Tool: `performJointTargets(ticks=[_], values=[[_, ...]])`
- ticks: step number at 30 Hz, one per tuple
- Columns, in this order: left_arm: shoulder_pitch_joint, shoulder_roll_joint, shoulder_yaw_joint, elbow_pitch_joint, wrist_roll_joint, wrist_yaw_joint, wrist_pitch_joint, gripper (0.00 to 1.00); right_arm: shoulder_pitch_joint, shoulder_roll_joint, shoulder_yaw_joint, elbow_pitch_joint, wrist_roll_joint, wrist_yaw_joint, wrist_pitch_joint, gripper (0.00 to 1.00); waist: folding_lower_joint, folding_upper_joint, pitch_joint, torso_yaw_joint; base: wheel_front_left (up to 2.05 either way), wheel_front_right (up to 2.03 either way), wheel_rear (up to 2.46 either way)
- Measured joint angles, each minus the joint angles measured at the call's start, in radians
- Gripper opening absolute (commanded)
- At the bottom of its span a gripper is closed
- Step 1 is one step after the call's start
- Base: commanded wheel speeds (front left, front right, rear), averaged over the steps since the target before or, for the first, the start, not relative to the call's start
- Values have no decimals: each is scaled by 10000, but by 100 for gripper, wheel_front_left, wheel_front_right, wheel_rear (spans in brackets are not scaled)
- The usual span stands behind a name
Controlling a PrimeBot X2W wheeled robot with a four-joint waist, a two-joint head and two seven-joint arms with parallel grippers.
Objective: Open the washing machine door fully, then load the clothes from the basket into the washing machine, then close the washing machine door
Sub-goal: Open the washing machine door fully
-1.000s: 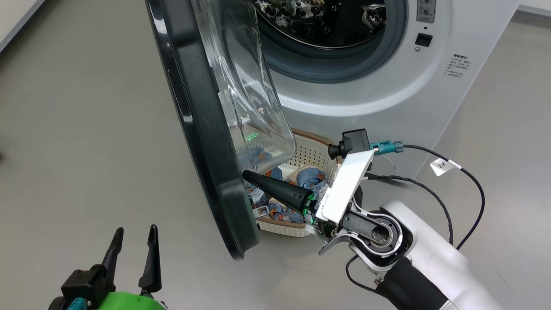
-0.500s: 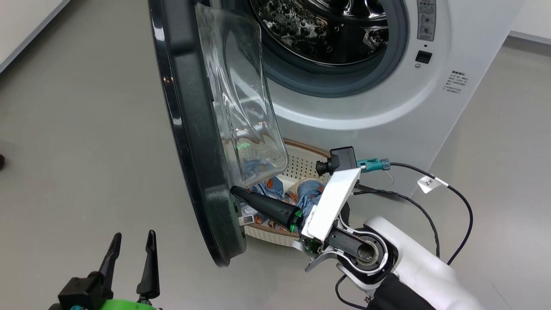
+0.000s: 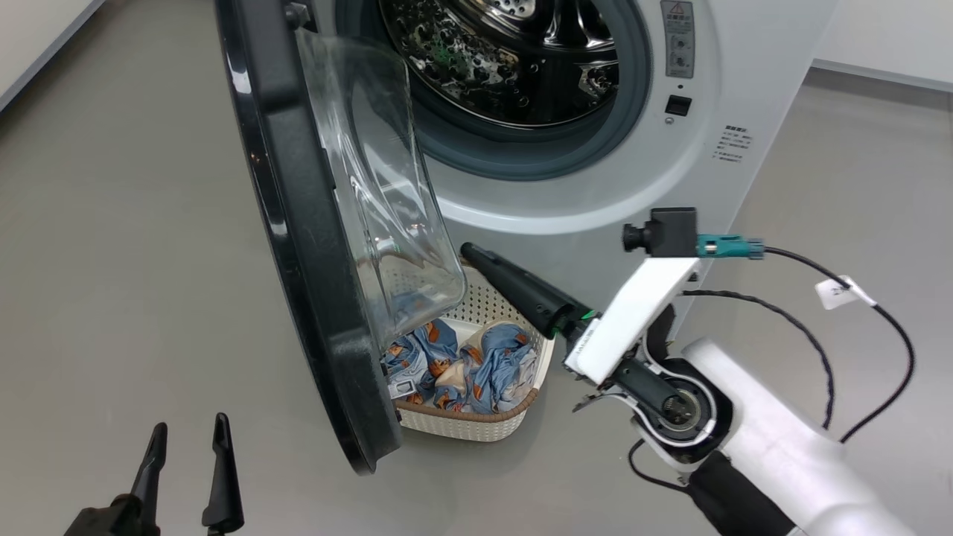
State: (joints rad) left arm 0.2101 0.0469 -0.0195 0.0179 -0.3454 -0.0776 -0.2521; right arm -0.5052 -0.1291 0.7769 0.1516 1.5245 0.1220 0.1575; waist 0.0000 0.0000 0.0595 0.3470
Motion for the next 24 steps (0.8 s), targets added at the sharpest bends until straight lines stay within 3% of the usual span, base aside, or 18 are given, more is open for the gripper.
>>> performJointTargets(ticks=[12, 18, 24], values=[[327, -4, 1106, 94, 2, 61, 0, 100, 603, -2255, -309, -109, -3058, 2, -2723, 100, 0, 0, -516, -1008, 0, 0, 0], [599, -6, 1542, 121, 2, -17, 2, 100, 1458, -2755, -370, -10, -4010, 2, -4182, 100, 0, 0, -765, -1563, 0, 0, 0], [732, -6, 1808, 151, 2, -174, 2, 100, 2314, -3310, -685, 428, -5172, -40, -4265, 100, 0, 0, -923, -2114, 0, 0, 0]])
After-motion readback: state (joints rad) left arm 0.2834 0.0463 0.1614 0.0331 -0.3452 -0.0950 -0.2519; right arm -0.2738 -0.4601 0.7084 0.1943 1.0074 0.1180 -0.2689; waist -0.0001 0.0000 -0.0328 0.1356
